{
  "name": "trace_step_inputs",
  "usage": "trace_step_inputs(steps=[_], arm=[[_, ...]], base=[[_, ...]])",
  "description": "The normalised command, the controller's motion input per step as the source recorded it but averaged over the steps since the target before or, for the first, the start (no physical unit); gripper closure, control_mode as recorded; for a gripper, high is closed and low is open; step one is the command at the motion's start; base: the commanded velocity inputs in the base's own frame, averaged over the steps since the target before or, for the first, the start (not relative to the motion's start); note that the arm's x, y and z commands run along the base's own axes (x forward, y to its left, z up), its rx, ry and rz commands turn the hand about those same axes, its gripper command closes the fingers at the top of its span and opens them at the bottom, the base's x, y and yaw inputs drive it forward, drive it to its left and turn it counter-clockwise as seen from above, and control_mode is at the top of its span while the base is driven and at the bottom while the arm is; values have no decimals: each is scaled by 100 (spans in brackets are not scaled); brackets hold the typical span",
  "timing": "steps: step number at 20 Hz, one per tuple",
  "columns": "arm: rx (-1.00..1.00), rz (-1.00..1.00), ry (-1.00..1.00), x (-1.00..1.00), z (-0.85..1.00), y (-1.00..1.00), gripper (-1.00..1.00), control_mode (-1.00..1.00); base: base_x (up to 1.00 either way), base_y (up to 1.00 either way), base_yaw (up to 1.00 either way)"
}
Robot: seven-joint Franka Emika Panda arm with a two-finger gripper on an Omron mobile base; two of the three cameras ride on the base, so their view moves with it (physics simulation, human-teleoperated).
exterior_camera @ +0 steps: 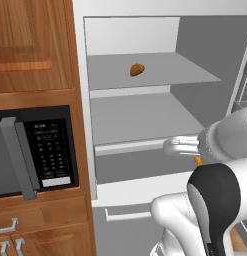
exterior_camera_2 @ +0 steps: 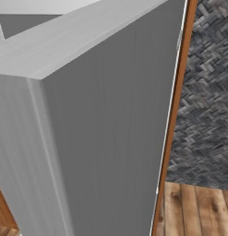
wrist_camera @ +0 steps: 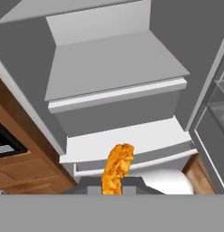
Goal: Pick shrimp from the fridge and place it on the plate on the counter.
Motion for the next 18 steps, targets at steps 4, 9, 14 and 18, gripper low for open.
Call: trace_step_inputs(steps=[4,9,14,18], arm=[[0,0,0,0,0,0,100,100],[0,0,0,0,0,0,100,100],[0,0,0,0,0,0,100,100],[0,0,0,0,0,0,100,100]], base=[[-34,7,0],[-76,85,13],[-15,84,36],[2,66,70]])
